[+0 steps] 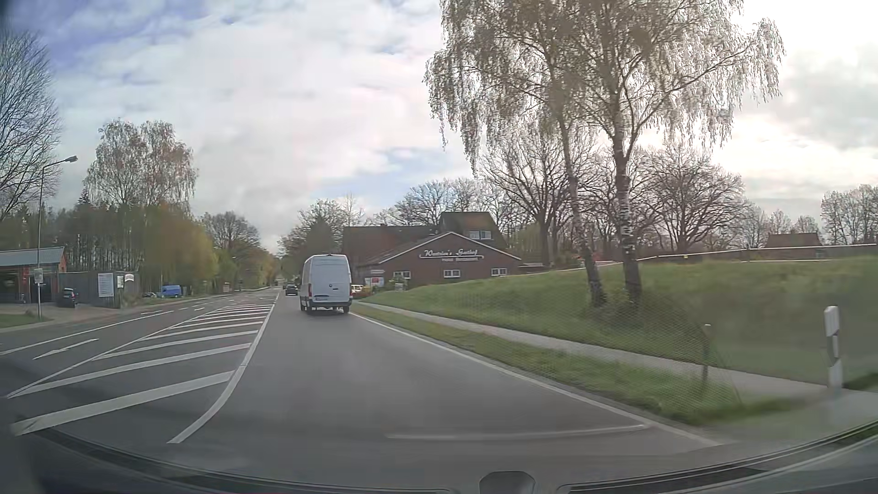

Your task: Follow the waypoints while adhering to traffic rules and regulations

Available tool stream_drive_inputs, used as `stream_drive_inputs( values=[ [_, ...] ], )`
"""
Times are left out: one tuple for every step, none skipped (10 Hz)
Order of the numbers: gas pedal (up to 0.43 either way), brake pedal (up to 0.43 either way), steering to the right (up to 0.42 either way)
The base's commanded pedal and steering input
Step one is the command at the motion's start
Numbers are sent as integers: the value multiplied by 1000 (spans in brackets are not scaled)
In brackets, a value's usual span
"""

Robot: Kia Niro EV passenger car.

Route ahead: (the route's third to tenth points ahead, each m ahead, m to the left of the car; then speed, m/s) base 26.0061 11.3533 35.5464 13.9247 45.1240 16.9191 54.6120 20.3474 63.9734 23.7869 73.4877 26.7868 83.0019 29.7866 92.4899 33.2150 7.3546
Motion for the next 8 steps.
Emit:
stream_drive_inputs(
  values=[
    [220, 0, -178],
    [220, 0, -165],
    [220, 0, -152],
    [228, 0, -141],
    [228, 0, -132],
    [228, 0, -122],
    [228, 0, -112],
    [228, 0, -105]
  ],
)
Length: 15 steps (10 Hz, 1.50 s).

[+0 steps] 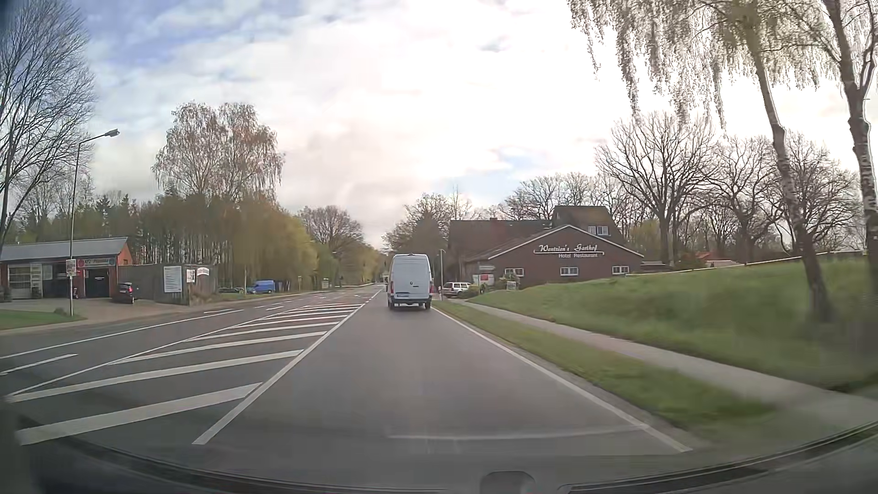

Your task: Follow the waypoints while adhering to traffic rules and regulations

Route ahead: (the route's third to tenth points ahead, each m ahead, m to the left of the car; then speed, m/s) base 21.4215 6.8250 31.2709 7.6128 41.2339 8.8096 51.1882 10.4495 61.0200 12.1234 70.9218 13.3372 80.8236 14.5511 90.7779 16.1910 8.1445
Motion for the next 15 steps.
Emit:
stream_drive_inputs(
  values=[
    [228, 0, -99],
    [228, 0, -92],
    [228, 0, -83],
    [228, 0, -76],
    [228, 0, -65],
    [228, 0, -57],
    [228, 0, -48],
    [228, 0, -43],
    [228, 0, -34],
    [220, 0, -25],
    [220, 0, -19],
    [209, 0, -14],
    [209, 0, -8],
    [209, 0, -4],
    [197, 0, -4]
  ],
)
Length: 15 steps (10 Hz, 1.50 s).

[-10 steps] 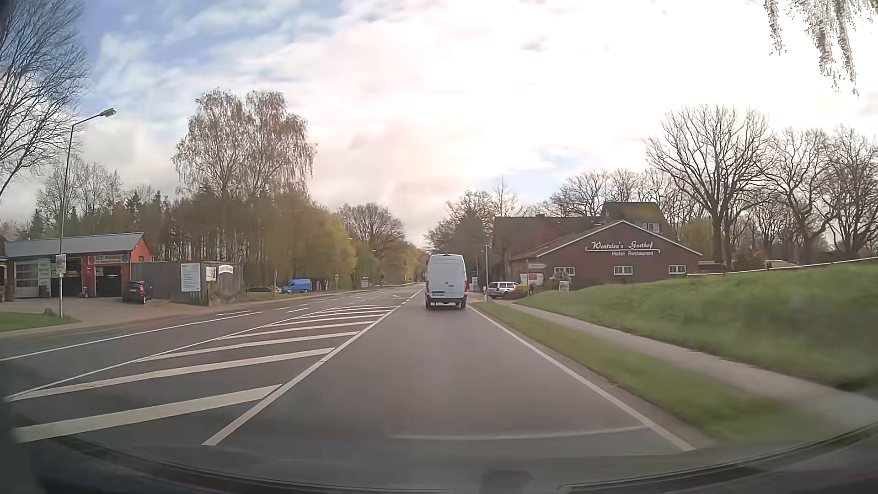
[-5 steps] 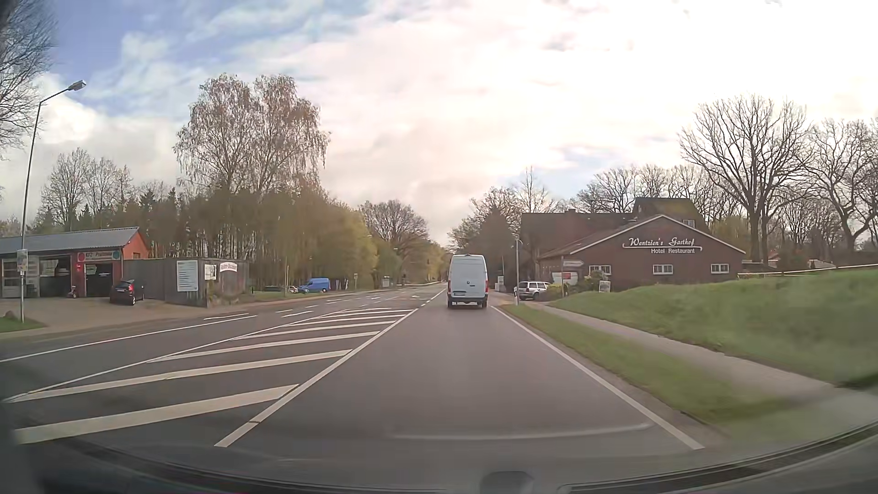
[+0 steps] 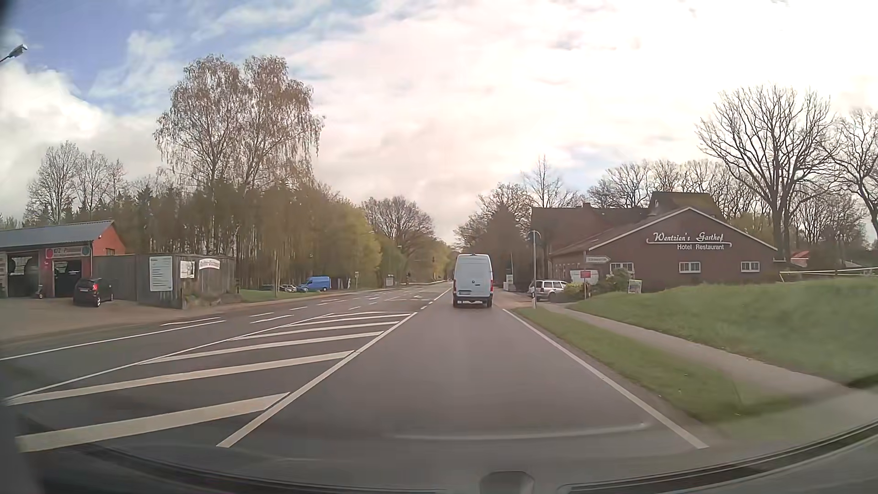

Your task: Follow the waypoints while adhering to traffic rules and regulations

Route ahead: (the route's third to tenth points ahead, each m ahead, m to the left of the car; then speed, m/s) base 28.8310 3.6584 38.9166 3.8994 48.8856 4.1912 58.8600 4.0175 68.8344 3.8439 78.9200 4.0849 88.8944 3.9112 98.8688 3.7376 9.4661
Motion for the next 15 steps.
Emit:
stream_drive_inputs(
  values=[
    [189, 0, -4],
    [189, 0, -4],
    [189, 0, -4],
    [189, 0, -4],
    [189, 0, -5],
    [177, 0, -4],
    [169, 0, -5],
    [157, 6, -5],
    [157, 0, -6],
    [157, 0, -6],
    [157, 0, -6],
    [157, 0, -6],
    [157, 6, -6],
    [157, 0, -6],
    [157, 0, -4]
  ],
)
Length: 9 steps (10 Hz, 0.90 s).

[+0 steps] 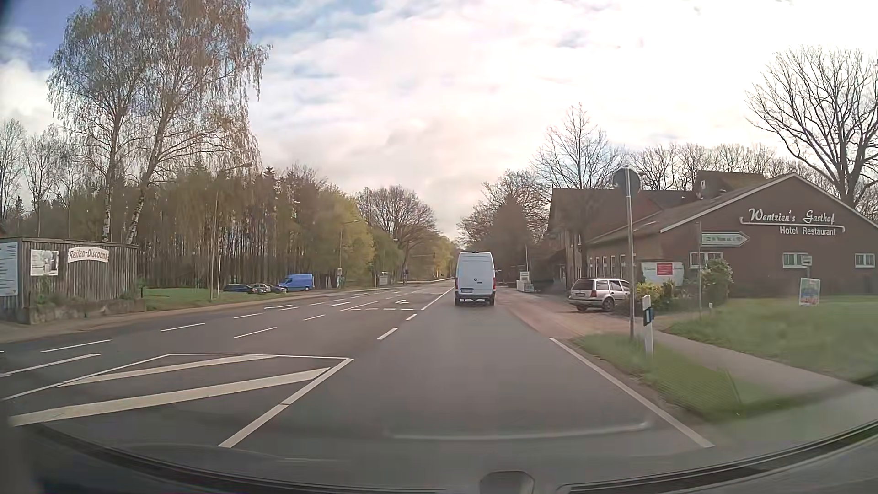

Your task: Follow the waypoints while adhering to traffic rules and regulations

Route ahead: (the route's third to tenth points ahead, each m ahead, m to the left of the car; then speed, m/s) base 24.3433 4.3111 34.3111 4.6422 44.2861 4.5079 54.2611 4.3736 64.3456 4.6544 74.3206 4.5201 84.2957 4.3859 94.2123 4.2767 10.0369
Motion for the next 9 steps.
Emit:
stream_drive_inputs(
  values=[
    [157, 0, -2],
    [150, 0, -1],
    [150, 0, 0],
    [150, 0, 2],
    [138, 0, 4],
    [138, 6, 5],
    [130, 0, 5],
    [130, 0, 5],
    [130, 0, 5]
  ],
)
